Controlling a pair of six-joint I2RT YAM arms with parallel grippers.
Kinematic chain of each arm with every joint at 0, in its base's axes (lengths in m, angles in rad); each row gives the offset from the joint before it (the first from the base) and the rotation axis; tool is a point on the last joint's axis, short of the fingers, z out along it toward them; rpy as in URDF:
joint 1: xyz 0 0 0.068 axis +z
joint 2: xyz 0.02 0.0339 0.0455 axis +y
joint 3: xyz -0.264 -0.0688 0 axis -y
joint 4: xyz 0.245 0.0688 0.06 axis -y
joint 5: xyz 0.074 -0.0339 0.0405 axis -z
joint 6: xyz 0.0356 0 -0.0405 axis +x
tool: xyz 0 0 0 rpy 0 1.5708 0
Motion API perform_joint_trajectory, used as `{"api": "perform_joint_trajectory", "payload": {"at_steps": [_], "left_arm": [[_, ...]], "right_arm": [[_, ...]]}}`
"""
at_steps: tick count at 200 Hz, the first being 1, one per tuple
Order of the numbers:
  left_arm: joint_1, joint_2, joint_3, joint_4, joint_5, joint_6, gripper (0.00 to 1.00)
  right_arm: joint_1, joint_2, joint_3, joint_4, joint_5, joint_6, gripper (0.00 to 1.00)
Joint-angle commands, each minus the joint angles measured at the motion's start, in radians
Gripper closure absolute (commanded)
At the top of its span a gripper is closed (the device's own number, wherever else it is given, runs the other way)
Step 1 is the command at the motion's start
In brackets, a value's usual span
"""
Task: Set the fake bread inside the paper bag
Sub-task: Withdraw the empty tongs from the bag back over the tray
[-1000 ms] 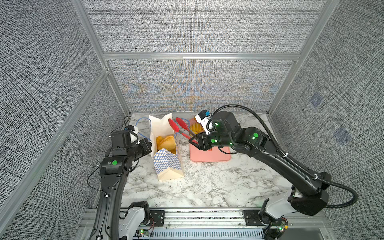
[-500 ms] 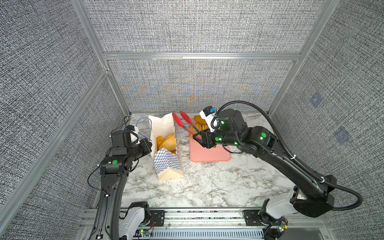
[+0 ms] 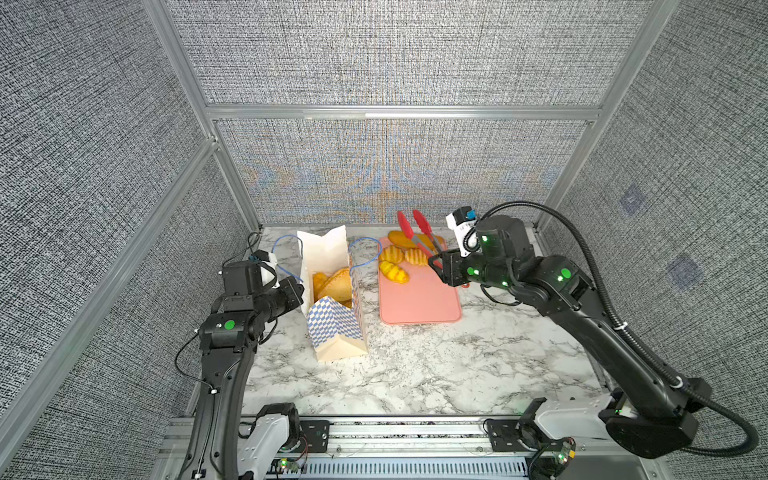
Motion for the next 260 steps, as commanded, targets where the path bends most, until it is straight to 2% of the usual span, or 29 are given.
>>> {"api": "perform_joint_trajectory", "payload": {"at_steps": [1, 34, 71, 170, 260], "left_arm": [[0.000, 0.000, 0.002, 0.002, -0.003, 0.005, 0.98], [0.000, 0.002, 0.002, 0.002, -0.002, 0.005, 0.98], [0.000, 0.005, 0.000, 0.009, -0.004, 0.004, 0.98], [0.000, 0.005, -0.004, 0.007, -0.005, 0.008, 0.98], [0.000, 0.002, -0.012, 0.008, -0.003, 0.010, 0.98]], "right_arm": [[-0.036, -0.001, -0.045, -0.035, 0.050, -0.052, 0.53], [-0.060, 0.029, -0.136, -0.040, 0.097, -0.127, 0.52], [-0.060, 0.102, -0.201, -0.020, 0.090, -0.183, 0.52], [-0.043, 0.286, -0.253, 0.028, 0.059, -0.284, 0.52], [-0.042, 0.413, -0.210, 0.049, 0.100, -0.311, 0.48]]}}
